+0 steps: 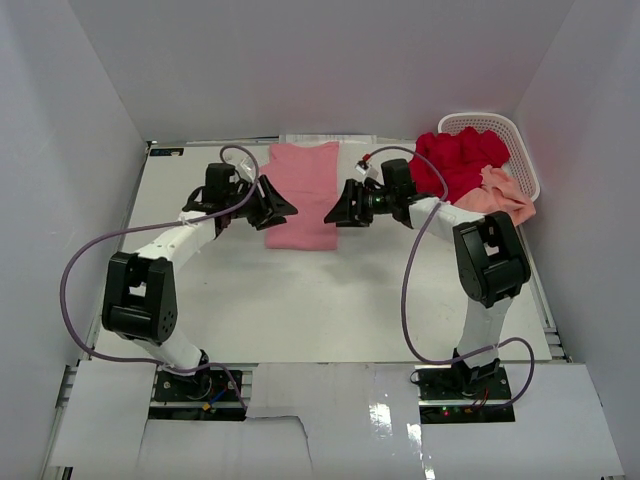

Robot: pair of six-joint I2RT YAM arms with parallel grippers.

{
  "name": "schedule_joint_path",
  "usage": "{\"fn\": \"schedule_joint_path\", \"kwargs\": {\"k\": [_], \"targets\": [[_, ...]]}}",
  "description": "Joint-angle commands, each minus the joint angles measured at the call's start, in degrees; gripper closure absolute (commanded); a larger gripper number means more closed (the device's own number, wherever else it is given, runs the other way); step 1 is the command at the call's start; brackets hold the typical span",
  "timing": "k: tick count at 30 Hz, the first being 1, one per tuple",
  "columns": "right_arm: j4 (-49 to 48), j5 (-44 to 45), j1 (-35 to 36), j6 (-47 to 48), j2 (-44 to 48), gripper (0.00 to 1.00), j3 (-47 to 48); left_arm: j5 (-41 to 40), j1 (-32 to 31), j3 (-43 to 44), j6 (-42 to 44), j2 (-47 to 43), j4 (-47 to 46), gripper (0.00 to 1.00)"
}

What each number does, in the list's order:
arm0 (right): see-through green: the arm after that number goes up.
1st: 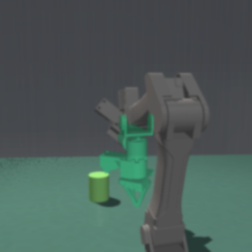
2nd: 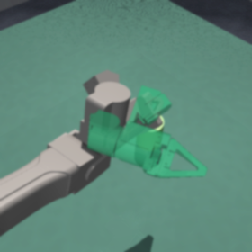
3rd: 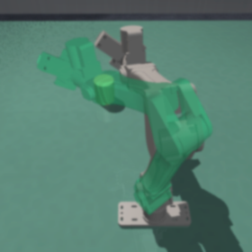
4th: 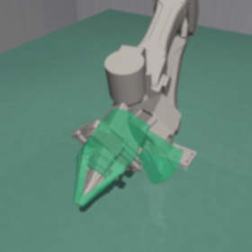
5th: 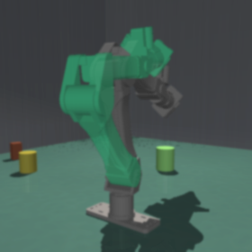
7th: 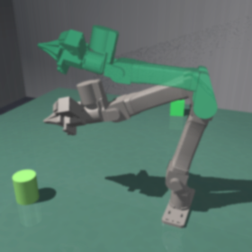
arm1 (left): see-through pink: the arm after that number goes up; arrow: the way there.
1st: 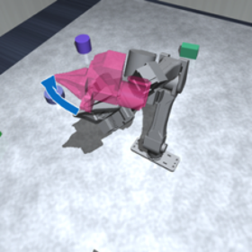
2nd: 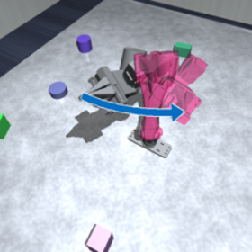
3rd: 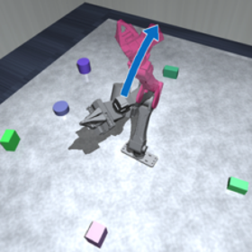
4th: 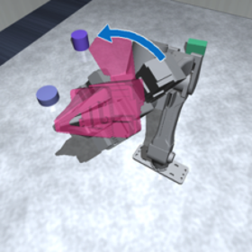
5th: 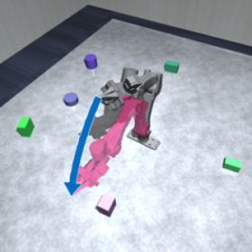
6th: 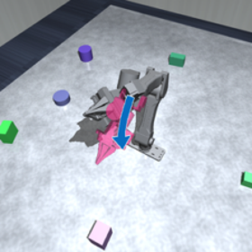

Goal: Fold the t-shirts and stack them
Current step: Fold the folded rectangular tshirt in 1/3 of the way, then grab one side of the 2/3 rectangular tshirt with both arms

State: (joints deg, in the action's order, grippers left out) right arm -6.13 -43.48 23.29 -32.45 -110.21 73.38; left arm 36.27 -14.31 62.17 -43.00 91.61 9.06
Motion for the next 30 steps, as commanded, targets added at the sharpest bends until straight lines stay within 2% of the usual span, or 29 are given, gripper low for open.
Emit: {"fn": "schedule_joint_path", "kwargs": {"k": [1,8,12,19,28,30], "targets": [[4.64,3.23,-0.09,-0.07,2.54,0.31,-5.61,-0.42,5.16,-2.14,1.61,2.51,6.32,0.37],[-4.23,3.06,0.0,-9.64,4.04,0.32,-17.38,-6.56,7.63,-2.05,1.44,7.35,10.45,0.34],[-8.45,4.45,0.18,-13.16,2.2,0.33,-18.89,-8.58,7.71,-1.79,-0.5,9.46,11.06,0.34],[-13.55,9.02,1.06,-17.74,-2.89,0.33,-17.84,-13.32,7.63,-3.11,-4.89,11.22,11.07,0.34],[-15.23,12.81,2.37,-21.69,-8.96,0.33,-13.71,-15.09,7.63,-3.37,-9.38,15.08,9.23,0.34],[-14.97,13.34,2.46,-21.96,-9.58,0.37,-13.27,-14.83,7.63,-3.11,-9.73,16.05,8.43,0.34]]}}
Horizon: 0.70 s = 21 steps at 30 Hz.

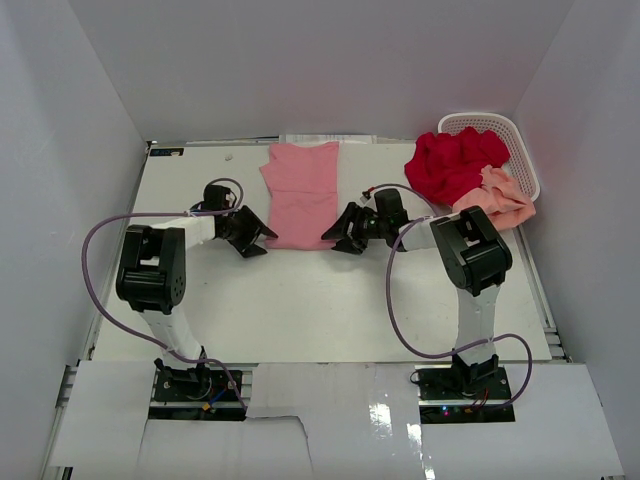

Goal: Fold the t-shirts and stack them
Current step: Grab one side of the 2/3 rectangular tshirt with both arms

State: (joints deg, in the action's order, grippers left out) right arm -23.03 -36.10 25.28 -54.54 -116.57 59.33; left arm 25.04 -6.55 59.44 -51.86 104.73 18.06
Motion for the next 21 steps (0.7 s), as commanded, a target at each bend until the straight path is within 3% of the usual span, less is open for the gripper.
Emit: {"fn": "schedule_joint_path", "kwargs": {"k": [1,2,5,14,17,18,21], "targets": [[2.37,6.39,0.56,0.23,-3.22,0.37,0.79,-3.68,-0.13,-0.2,-0.79,3.2,-0.57,0.34],[2.46,7.52,0.56,0.4,-2.96,0.46,0.61,-3.77,-0.13,-0.03,-0.7,3.46,-0.57,0.34],[3.86,9.11,0.65,1.45,-2.34,0.55,0.52,-5.0,-0.13,0.15,-0.44,3.73,-0.75,0.36],[6.15,11.57,0.83,4.0,-1.99,0.7,1.05,-6.58,-0.22,-0.73,0.26,4.52,-1.54,0.49],[6.5,11.84,0.83,4.62,-1.99,0.83,1.49,-6.93,-0.22,-1.52,0.61,4.34,-1.89,0.62],[6.85,11.75,0.83,4.71,-1.99,0.85,1.66,-6.93,-0.22,-1.69,0.62,4.34,-1.98,0.69],[7.64,11.75,0.83,5.41,-2.17,0.9,2.72,-6.41,-0.22,-1.7,1.14,4.87,-2.42,0.77]]}}
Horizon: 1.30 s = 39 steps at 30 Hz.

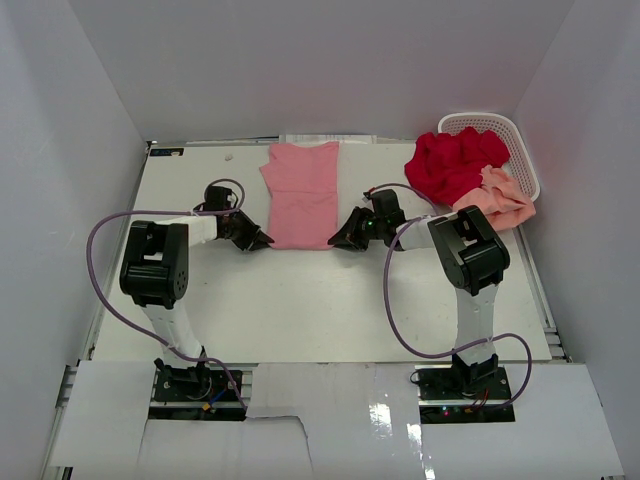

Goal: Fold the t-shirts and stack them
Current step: Grab one side of the 2/3 rectangular tshirt with both arms

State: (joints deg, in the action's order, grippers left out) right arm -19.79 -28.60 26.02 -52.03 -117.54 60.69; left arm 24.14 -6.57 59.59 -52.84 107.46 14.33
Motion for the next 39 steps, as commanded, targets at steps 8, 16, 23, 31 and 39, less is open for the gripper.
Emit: {"fn": "schedule_joint_path", "kwargs": {"k": [8,16,23,31,39], "targets": [[8.8,4.26,0.17,7.11,0.81,0.92,1.02,-1.12,-0.64,-3.52,4.32,1.27,0.88,1.0],[13.02,3.91,0.52,13.35,8.28,0.92,-6.27,0.9,-2.57,-10.63,6.26,-8.12,3.95,1.0],[14.61,2.94,0.7,15.38,18.02,0.92,-18.57,0.56,-8.36,-18.79,5.65,-15.78,5.88,1.0],[14.25,2.59,0.96,14.07,31.99,0.92,-37.73,0.29,-12.06,-25.49,3.8,-20.7,6.33,1.0],[18.73,0.48,2.45,11.08,44.31,0.92,-47.85,2.4,-16.36,-31.98,1.61,-27.82,8.96,1.0]]}}
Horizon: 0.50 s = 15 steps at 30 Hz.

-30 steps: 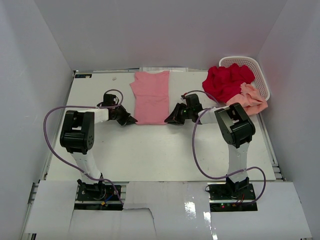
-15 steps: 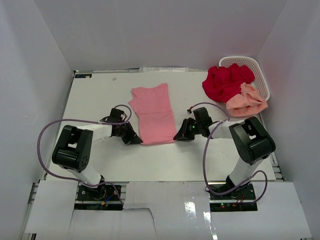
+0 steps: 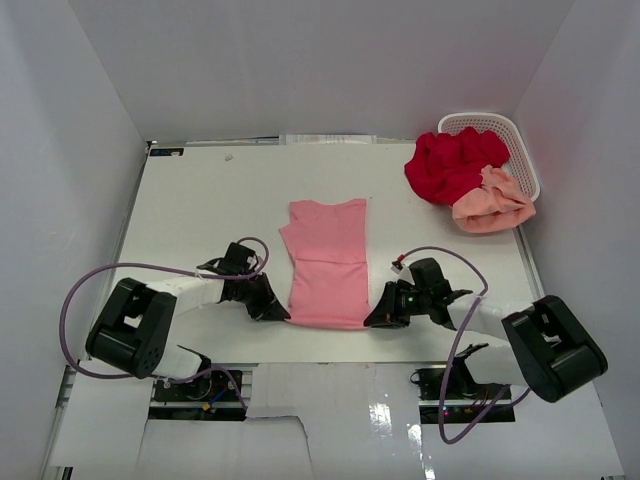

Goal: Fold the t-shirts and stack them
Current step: Grab one side of the 2/3 rectangular tshirt with both arms

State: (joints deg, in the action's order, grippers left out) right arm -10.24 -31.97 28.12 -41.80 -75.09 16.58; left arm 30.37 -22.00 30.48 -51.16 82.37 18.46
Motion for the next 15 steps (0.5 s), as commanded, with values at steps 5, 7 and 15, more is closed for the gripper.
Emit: {"fn": "schedule_joint_path", "kwargs": {"k": [5,7,15], "targets": [[13.48,3.66,1.15,0.23,8.2,0.92,-7.52,-2.95,-3.4,-5.6,-2.36,-5.99,5.62,1.0],[14.72,3.84,1.24,0.75,9.69,0.92,-7.44,-2.69,-4.01,-6.05,-3.15,-7.3,5.97,1.0],[20.24,2.52,1.15,4.09,9.44,0.92,0.01,-4.53,-4.54,-0.61,-2.11,-8.19,10.63,1.0]]}}
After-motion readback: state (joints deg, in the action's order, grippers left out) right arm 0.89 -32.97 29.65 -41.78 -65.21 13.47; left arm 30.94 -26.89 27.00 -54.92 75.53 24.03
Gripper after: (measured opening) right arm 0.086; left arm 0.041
